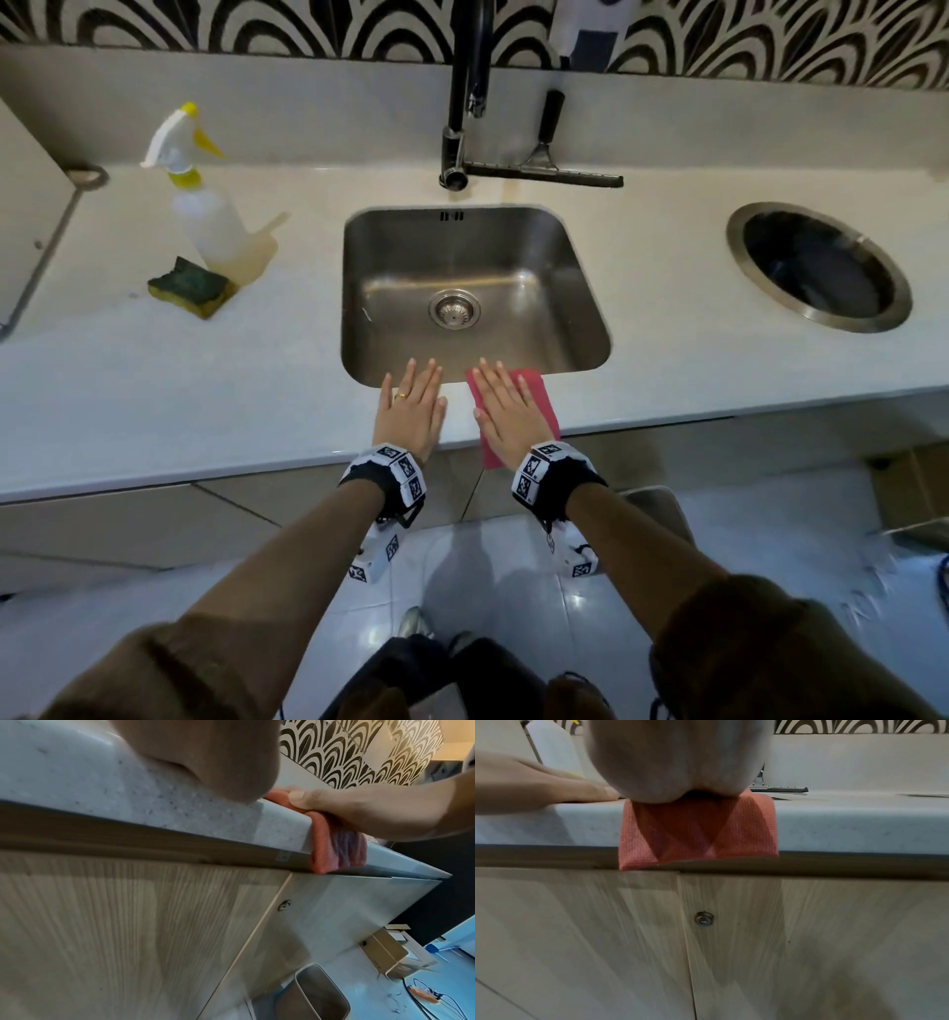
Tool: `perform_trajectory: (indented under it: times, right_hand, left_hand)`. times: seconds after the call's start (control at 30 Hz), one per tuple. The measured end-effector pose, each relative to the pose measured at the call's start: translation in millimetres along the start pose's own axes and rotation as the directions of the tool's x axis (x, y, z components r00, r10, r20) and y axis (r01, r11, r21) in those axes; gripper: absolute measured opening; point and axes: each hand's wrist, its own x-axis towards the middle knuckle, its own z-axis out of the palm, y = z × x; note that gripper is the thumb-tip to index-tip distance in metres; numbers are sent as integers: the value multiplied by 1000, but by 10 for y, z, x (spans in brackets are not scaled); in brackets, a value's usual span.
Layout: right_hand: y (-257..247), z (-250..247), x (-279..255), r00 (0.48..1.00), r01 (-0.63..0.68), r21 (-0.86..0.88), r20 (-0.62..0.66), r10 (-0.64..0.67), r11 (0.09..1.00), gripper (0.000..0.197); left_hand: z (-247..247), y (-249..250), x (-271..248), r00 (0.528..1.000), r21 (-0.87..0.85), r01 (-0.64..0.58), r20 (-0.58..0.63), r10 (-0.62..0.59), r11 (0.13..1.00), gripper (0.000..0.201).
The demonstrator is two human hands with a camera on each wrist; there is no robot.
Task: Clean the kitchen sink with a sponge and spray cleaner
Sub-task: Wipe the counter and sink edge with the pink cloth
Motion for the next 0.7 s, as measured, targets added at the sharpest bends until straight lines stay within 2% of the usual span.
perform_trajectory:
  times: [0.07, 0.2, 0.43, 0.7]
  right_hand:
    - [79, -18, -16, 1000, -19, -10, 1, 19, 1000, 70]
    - [236, -52, -83, 998, -57, -5, -2, 57, 998, 57]
    - [663, -113, -189, 996, -90, 5, -6, 90, 996, 55]
    - [1219, -170, -330, 998, -68, -15, 9, 69, 998, 63]
  left_hand:
    - [12, 6, 21, 1000, -9, 1, -3, -1, 1000, 69]
    - [26, 4, 8, 1000, -8, 0, -15, 0, 1000, 71]
    - [-1, 21, -14, 999, -37, 0, -33, -2, 999, 75]
    - [-10, 2, 0, 1000, -18, 25, 12, -24, 1000, 63]
